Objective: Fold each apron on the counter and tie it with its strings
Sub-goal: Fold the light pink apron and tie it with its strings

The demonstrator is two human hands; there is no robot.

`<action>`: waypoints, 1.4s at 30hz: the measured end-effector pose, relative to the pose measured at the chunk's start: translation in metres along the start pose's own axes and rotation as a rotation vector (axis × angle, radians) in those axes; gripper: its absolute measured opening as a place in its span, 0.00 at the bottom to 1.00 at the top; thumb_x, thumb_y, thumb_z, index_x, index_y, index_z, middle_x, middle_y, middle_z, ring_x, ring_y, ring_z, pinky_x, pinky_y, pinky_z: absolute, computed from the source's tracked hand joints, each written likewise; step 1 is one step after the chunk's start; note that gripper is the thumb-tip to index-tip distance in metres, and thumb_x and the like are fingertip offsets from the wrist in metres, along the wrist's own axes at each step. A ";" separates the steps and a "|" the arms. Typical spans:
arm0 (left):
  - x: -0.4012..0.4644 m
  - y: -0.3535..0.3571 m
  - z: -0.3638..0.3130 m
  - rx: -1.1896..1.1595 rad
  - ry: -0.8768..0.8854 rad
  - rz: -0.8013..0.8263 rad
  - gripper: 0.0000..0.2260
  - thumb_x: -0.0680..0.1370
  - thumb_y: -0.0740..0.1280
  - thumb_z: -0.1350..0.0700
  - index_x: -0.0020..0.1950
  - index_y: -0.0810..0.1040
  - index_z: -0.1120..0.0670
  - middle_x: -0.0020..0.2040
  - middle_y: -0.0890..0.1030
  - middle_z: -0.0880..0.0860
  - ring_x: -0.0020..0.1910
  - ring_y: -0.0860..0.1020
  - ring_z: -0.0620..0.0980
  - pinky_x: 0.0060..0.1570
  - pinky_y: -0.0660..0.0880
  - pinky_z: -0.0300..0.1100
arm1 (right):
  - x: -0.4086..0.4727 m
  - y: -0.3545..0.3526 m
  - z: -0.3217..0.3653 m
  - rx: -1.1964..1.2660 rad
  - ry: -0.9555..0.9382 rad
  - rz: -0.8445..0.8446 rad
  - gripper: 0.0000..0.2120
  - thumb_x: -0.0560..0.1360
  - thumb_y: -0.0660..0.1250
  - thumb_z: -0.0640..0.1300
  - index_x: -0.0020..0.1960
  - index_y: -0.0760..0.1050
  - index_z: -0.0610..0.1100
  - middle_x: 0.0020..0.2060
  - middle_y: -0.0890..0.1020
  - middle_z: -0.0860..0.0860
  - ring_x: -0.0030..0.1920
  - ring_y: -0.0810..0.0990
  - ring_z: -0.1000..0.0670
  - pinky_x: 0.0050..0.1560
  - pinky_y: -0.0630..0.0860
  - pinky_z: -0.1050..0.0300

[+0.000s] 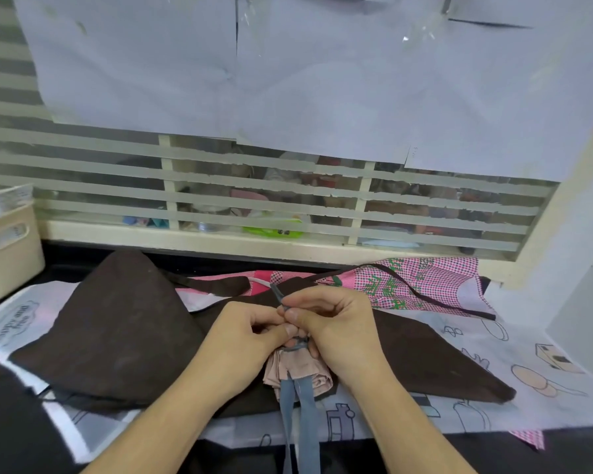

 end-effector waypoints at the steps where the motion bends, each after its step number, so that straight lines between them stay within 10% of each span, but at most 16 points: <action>1: 0.001 0.000 0.000 -0.004 0.007 -0.005 0.09 0.80 0.72 0.63 0.45 0.90 0.52 0.42 0.88 0.53 0.47 0.86 0.57 0.52 0.81 0.51 | 0.000 0.000 0.000 0.009 0.007 -0.005 0.08 0.74 0.73 0.26 0.46 0.86 0.37 0.40 0.88 0.41 0.25 0.79 0.57 0.23 0.71 0.66; 9: -0.001 0.006 -0.014 -0.085 0.067 0.029 0.11 0.80 0.70 0.67 0.39 0.87 0.60 0.37 0.87 0.56 0.39 0.83 0.45 0.45 0.78 0.33 | 0.001 0.000 -0.005 0.123 0.046 -0.013 0.08 0.76 0.72 0.27 0.48 0.86 0.37 0.42 0.88 0.40 0.20 0.72 0.50 0.24 0.72 0.63; 16: 0.005 -0.012 0.000 -0.073 0.038 -0.103 0.08 0.80 0.72 0.62 0.43 0.88 0.54 0.40 0.87 0.55 0.42 0.85 0.50 0.47 0.80 0.40 | 0.005 -0.002 -0.004 0.113 0.064 0.022 0.18 0.81 0.63 0.28 0.66 0.80 0.43 0.58 0.86 0.47 0.30 0.79 0.43 0.28 0.73 0.56; 23: 0.005 -0.013 0.000 -0.051 0.027 -0.117 0.11 0.82 0.71 0.58 0.41 0.87 0.55 0.38 0.86 0.55 0.41 0.85 0.53 0.48 0.81 0.41 | 0.004 -0.004 -0.008 -0.176 0.070 0.015 0.08 0.80 0.69 0.32 0.46 0.83 0.40 0.28 0.81 0.45 0.27 0.77 0.49 0.31 0.76 0.58; 42: 0.006 -0.020 0.001 0.011 0.056 -0.143 0.10 0.81 0.71 0.61 0.46 0.88 0.50 0.43 0.88 0.48 0.45 0.85 0.45 0.46 0.79 0.35 | 0.000 0.006 0.008 -0.422 -0.100 0.105 0.09 0.73 0.76 0.35 0.42 0.87 0.49 0.40 0.86 0.53 0.41 0.84 0.48 0.47 0.82 0.46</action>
Point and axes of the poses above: each hand's wrist, its own x-axis towards the middle knuckle, its own y-axis out of the palm, z = x × y, the point moved 10 cm from there along x, towards the middle knuckle
